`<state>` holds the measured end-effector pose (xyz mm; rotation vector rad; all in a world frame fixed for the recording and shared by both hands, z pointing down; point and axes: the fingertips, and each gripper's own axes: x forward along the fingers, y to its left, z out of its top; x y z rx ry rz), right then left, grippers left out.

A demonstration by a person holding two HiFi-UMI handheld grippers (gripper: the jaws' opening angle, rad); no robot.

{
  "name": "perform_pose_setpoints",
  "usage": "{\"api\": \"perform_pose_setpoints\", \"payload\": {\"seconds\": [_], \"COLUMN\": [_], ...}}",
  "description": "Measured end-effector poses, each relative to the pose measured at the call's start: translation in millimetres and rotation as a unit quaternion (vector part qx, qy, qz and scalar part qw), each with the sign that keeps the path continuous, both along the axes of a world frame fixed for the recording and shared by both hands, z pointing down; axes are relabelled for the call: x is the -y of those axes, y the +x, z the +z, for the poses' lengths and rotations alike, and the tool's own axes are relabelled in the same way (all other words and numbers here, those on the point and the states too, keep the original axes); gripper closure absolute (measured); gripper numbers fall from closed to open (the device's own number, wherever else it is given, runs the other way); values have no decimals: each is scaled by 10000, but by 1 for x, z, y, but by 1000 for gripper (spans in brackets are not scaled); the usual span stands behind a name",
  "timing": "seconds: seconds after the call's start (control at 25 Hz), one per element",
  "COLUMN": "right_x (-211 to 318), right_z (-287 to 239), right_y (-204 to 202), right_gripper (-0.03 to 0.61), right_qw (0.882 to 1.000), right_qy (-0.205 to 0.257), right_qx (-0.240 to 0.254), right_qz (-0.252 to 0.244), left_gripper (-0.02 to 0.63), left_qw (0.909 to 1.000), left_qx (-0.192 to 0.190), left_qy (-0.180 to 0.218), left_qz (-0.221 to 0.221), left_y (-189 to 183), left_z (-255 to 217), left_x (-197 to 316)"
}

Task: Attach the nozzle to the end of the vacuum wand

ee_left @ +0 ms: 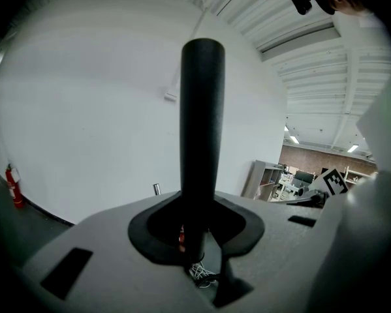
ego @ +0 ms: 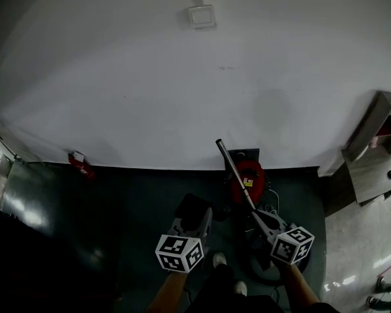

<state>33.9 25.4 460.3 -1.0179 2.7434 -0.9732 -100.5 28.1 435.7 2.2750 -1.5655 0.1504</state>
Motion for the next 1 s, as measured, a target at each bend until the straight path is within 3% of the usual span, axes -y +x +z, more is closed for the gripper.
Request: {"api": "perform_pose_setpoints", "payload": {"seconds": [0.64, 1.0], "right_x": [82, 114], "right_z": [-2, 0], "right_y": [-46, -49], "right_gripper": [560, 560], "right_qw": [9991, 9988], "right_qy": [-173, -203], "right_qx": [-27, -125], "right_qz": [377, 433], "left_gripper": [529, 529], "left_qw": [9992, 9991], "left_qx": [-171, -250], "left_qy": [-196, -173], "left_qz": [309, 284], "left_y": [-44, -51], "left_z": [8, 5], "left_x": [93, 128]}}
